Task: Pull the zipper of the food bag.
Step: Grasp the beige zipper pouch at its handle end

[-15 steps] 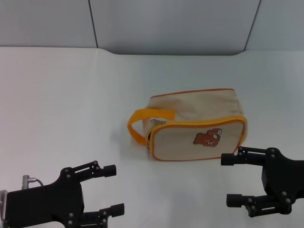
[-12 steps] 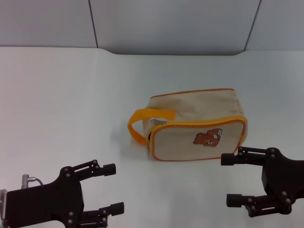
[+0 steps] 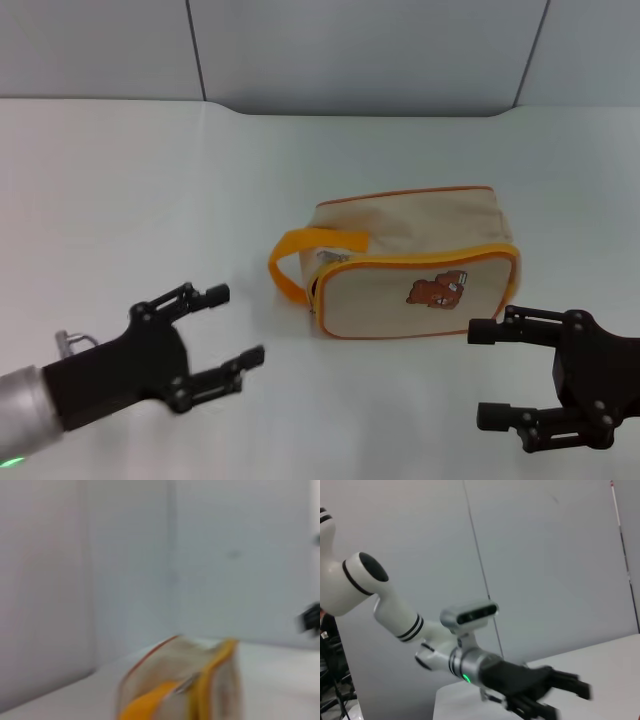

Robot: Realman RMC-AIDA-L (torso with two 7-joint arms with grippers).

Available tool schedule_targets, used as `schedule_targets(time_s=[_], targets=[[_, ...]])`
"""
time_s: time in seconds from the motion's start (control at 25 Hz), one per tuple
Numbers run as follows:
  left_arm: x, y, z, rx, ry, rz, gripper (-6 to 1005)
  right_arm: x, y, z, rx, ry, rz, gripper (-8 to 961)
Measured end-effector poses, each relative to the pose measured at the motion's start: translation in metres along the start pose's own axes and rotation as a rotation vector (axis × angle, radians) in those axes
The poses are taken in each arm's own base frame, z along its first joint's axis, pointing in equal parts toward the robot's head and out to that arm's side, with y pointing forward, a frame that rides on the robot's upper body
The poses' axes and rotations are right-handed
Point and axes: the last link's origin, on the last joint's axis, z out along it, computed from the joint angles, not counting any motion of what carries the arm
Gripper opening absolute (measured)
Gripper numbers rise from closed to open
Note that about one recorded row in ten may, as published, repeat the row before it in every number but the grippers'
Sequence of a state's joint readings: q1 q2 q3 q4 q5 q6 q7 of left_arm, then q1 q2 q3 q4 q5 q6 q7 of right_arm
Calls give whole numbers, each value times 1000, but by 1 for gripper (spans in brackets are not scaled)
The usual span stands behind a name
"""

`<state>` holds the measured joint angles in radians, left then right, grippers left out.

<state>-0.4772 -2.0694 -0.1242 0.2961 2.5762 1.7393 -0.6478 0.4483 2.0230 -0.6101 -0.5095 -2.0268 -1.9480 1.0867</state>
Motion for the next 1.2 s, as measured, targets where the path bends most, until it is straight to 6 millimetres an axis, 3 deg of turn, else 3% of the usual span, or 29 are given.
schedule_targets(time_s=[0.08,0.2,0.36,0.4,0.6,1.0,1.2], targets=[[-6,-3,6,52,-13,18,809,-1,0,-1,8,-12,-1,825],[-25,10,47,149,-25,106,809,-1,1,-2,20,-26,-8,826],[-31,24,68,208,-21,152,808,0,1,-1,21,-31,-11,826],[-32,32,82,243,-32,182,808,0,2,0,21,-32,-11,826],[-29,33,107,316,-55,150,809,0,2,1,19,-34,-10,826],[-26,27,118,349,-78,99,802,1,2,1,23,-34,-9,826],[-26,28,118,342,-77,103,651,1,2,2,25,-34,-8,826]])
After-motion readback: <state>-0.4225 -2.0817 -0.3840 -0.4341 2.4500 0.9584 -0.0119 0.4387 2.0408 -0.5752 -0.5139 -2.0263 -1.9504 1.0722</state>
